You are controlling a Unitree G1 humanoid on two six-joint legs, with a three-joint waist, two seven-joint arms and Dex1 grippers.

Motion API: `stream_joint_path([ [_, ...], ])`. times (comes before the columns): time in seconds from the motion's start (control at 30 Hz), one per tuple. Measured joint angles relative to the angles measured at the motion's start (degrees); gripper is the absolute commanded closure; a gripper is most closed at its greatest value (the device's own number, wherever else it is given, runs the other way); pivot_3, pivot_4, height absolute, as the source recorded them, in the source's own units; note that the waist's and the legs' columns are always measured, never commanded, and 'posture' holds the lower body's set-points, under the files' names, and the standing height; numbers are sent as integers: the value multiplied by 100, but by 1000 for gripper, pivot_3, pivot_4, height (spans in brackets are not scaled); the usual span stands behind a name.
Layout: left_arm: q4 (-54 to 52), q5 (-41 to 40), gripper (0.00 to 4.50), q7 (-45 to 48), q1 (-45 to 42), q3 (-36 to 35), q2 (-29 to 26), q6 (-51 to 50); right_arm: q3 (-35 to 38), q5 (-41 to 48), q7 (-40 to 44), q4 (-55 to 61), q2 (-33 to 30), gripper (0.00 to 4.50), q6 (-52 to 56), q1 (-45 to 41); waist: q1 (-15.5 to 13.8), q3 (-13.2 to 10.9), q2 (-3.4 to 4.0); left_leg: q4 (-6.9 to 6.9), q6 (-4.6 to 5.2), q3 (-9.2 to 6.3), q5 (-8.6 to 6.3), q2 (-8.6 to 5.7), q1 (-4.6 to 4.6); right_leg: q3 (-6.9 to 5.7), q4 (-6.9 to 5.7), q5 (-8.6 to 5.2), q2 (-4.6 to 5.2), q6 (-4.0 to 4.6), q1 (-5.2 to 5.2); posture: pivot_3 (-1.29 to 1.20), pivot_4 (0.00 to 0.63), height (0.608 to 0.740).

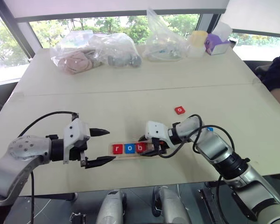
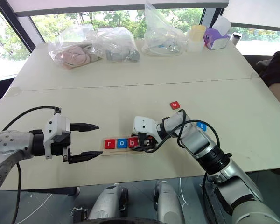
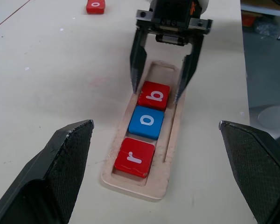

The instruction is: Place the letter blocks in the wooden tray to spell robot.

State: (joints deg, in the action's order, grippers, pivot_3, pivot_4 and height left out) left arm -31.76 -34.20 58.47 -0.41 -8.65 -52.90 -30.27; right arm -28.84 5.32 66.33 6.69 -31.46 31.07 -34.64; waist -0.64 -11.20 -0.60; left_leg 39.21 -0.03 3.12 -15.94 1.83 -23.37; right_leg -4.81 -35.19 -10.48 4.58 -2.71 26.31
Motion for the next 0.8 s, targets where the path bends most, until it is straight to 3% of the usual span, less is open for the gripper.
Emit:
stream_joint_path([
  [0.47, 9, 74, 0, 3, 60, 2, 20, 97, 584, -121, -494, -209, -101, 48, -372, -373, -6, 0, 0, 0, 0, 2, 0, -1, -1, 0, 2, 1, 1, 1, -1, 0, 150, 740],
  [0.67, 11, 116, 0, -3, 62, 78, 149, 162, 1633, -471, -2090, -1146, -71, 48, -301, -381, -9, 1, -1, 1, -8, 5, 5, -2, -2, 0, 3, 3, 4, 5, -1, 0, 150, 740],
  [0.8, 11, 118, 0, -8, -8, 122, 181, 173, 2119, -587, -2928, -1181, 58, 48, 275, -251, 13, 1, -2, -5, -8, 3, 5, 0, -1, 0, -1, 14, -2, -12, 2, 0, 150, 740],
])
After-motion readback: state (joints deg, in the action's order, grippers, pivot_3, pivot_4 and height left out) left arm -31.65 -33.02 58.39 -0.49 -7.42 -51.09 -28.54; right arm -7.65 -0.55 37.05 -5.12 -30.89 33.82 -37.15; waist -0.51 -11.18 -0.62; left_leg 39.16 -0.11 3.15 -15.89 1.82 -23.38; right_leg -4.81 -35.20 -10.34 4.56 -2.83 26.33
